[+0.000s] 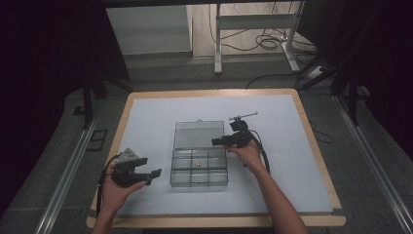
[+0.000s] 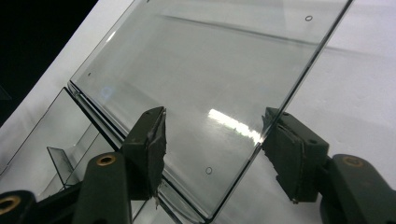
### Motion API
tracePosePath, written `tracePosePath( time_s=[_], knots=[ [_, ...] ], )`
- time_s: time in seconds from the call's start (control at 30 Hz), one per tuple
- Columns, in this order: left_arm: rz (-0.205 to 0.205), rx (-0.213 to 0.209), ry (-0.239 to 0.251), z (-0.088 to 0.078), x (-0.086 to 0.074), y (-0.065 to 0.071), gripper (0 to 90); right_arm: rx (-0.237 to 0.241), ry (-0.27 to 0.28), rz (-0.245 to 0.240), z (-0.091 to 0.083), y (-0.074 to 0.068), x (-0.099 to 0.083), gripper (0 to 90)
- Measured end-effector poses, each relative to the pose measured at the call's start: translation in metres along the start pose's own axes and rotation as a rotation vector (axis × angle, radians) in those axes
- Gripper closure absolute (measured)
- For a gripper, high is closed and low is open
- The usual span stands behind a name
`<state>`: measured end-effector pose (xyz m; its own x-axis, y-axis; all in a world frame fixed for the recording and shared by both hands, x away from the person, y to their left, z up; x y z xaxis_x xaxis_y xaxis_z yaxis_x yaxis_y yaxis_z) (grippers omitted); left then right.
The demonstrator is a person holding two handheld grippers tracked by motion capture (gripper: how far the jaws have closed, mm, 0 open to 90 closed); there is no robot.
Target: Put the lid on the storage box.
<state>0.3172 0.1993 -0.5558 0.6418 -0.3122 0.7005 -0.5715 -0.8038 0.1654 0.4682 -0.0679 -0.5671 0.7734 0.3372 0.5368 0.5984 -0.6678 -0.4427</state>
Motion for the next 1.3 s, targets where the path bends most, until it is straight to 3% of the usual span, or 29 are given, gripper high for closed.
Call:
tracePosePath(
  time_s=[1.3],
  knots=[
    [0.006,0.002,-0.003,0.0014,-0.0002,0.0007,24.2,0.012,0.089,-0.059,-0.0094,-0.0070,0.0004,54.4]
  ],
)
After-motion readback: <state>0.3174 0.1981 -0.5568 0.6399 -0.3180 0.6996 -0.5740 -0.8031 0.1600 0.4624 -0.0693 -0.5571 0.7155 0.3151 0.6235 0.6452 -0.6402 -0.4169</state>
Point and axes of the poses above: each handheld gripper's, and its own axes: z roughly forward along the jaws, x roughly out of its top, y roughly to its right, the point moved 8 cm from there along z, roughly forward along the jaws, and after that the axes turned 5 degrees about -y, right-handed, at the moved point
